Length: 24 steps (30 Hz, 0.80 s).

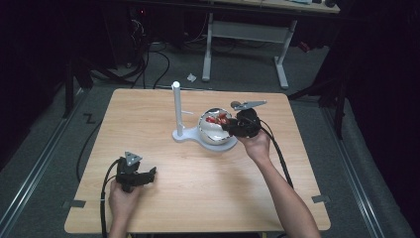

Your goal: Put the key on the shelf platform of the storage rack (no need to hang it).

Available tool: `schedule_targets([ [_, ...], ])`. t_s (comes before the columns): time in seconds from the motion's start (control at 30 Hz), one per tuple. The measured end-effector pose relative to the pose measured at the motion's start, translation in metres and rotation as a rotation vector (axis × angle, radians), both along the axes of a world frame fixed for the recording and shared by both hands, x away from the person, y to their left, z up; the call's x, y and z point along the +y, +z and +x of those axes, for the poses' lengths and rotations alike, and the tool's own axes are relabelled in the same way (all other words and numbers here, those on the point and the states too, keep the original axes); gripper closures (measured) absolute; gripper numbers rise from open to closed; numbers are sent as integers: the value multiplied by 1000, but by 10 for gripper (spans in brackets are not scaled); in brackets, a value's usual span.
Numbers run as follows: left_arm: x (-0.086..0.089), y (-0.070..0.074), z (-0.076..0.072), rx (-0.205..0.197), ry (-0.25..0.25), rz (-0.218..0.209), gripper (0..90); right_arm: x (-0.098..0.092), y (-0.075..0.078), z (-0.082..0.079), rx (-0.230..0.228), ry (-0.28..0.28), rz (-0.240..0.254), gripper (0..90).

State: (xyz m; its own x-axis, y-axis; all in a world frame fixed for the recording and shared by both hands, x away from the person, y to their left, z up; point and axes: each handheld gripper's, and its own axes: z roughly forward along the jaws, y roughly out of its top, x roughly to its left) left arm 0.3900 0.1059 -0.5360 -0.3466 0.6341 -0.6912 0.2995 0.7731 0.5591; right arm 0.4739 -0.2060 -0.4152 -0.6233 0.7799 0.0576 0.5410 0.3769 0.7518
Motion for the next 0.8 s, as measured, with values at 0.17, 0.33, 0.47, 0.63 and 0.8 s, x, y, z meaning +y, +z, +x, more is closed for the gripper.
schedule_targets([
  [0.17, 0, 0, 0, -1, -1, 2, 185, 1, -3, 5, 12, -7, 2, 627],
  [0.33, 0, 0, 0, 0, -2, 2, 185, 2, -12, 12, 32, -12, -10, 626],
  [0.47, 0, 0, 0, 0, -2, 2, 185, 4, -20, 17, 52, -11, -7, 625],
  [0.63, 0, 0, 0, 0, -1, 1, 185, 10, -27, 21, 73, -17, 0, 624],
  [0.8, 0, 0, 0, 0, -1, 1, 185, 11, -33, 26, 79, -35, 2, 622],
])
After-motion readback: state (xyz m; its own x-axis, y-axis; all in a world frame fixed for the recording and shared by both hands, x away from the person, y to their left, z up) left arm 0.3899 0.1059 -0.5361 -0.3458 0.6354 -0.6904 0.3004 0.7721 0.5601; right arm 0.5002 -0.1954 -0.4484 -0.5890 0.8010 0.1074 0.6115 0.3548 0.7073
